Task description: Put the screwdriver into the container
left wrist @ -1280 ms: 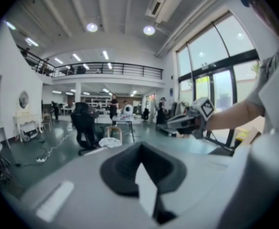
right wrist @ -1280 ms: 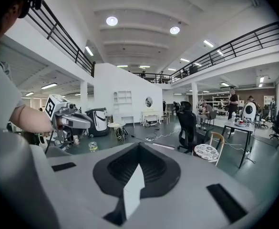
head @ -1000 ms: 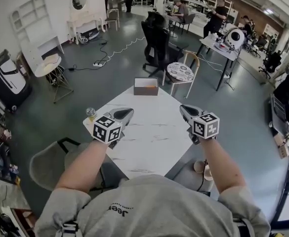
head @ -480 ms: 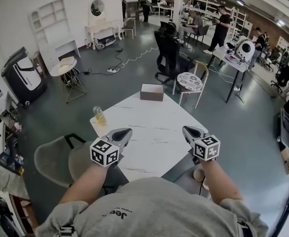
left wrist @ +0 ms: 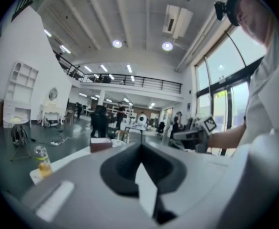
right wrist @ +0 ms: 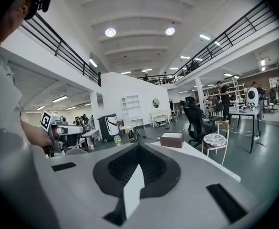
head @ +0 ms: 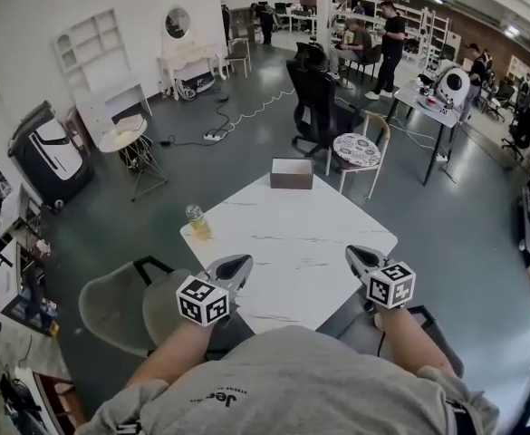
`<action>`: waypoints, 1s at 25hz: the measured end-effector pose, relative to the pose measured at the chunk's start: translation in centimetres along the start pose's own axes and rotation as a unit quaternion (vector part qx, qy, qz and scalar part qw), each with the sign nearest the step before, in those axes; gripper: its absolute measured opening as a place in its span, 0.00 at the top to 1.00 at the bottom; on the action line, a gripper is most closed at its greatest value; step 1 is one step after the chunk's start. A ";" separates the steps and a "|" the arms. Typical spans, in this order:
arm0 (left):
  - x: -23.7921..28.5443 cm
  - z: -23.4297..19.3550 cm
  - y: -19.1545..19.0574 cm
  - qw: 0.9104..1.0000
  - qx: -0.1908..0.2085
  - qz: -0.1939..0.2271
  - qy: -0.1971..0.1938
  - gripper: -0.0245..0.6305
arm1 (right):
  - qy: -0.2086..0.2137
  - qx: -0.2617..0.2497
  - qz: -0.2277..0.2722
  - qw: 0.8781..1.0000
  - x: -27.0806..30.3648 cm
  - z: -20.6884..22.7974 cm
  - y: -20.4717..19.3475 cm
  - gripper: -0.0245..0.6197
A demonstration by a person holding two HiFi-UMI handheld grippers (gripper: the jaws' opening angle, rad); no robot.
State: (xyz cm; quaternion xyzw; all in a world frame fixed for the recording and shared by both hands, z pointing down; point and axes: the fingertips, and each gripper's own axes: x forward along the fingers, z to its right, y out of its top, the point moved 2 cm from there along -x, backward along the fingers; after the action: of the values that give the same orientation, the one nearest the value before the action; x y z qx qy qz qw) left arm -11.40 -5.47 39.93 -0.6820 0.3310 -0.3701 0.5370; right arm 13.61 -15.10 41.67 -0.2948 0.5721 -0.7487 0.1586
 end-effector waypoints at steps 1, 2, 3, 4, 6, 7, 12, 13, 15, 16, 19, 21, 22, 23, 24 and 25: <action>-0.4 -0.6 -0.2 1.000 -0.003 0.000 -0.002 0.96 | -0.004 0.008 -0.001 1.000 0.2 -0.2 -0.3 0.95; -0.7 -1.1 -0.4 1.000 -0.004 0.001 -0.003 0.96 | -0.009 0.014 -0.003 1.000 0.5 -0.4 -0.7 0.95; -1.1 -1.5 -0.6 1.000 -0.006 0.001 -0.005 0.96 | -0.012 0.017 -0.006 1.000 0.7 -0.7 -0.9 0.95; -1.4 -2.0 -0.9 1.000 -0.007 0.001 -0.008 0.96 | -0.013 0.018 -0.008 1.000 0.9 -1.0 -1.2 0.95; -1.9 -2.7 -1.5 1.000 -0.013 -0.002 -0.014 0.96 | -0.014 0.019 -0.011 1.000 1.3 -1.9 -1.4 0.95; -2.0 -3.0 -1.8 1.000 -0.016 -0.005 -0.018 0.96 | -0.013 0.020 -0.012 1.000 1.5 -2.3 -1.4 0.95; -2.0 -3.8 -2.0 0.999 -0.020 -0.009 -0.039 0.96 | 0.001 0.008 -0.018 1.000 2.9 -4.6 -1.2 0.95; -2.0 -3.9 -2.0 0.999 -0.019 -0.010 -0.042 0.96 | 0.003 0.006 -0.019 1.000 3.0 -4.9 -1.1 0.95; -2.1 -4.0 -1.8 0.999 -0.018 -0.010 -0.045 0.96 | 0.005 0.001 -0.021 1.000 3.2 -5.3 -0.9 0.95; -2.1 -4.1 -1.6 0.999 -0.017 -0.009 -0.046 0.96 | 0.005 -0.001 -0.022 1.000 3.2 -5.4 -0.8 0.95; -2.2 -4.5 -1.2 0.999 -0.017 -0.006 -0.045 0.96 | 0.002 -0.002 -0.023 1.000 3.2 -5.1 -0.3 0.95; -2.1 -4.5 -1.0 0.999 -0.017 -0.004 -0.046 0.96 | 0.001 -0.002 -0.024 1.000 3.1 -4.8 -0.2 0.95; -2.0 -4.5 -0.9 0.999 -0.017 -0.004 -0.046 0.96 | 0.000 -0.003 -0.025 1.000 3.0 -4.6 -0.2 0.95; -1.9 -4.4 -0.8 0.999 -0.018 -0.003 -0.046 0.96 | 0.000 -0.003 -0.027 1.000 2.8 -4.5 -0.2 0.95; -1.8 -4.3 -0.8 0.999 -0.018 -0.002 -0.046 0.96 | -0.001 -0.003 -0.028 1.000 2.7 -4.3 -0.3 0.95; -1.8 -4.3 -0.7 0.999 -0.018 -0.002 -0.046 0.96 | -0.001 -0.003 -0.029 1.000 2.7 -4.2 -0.3 0.95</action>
State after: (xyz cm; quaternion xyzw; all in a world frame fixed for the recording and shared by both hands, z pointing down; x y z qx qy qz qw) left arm -15.93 -5.88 41.02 -0.7084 0.3112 -0.3330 0.5389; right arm 8.97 -13.36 41.95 -0.3126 0.5656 -0.7508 0.1368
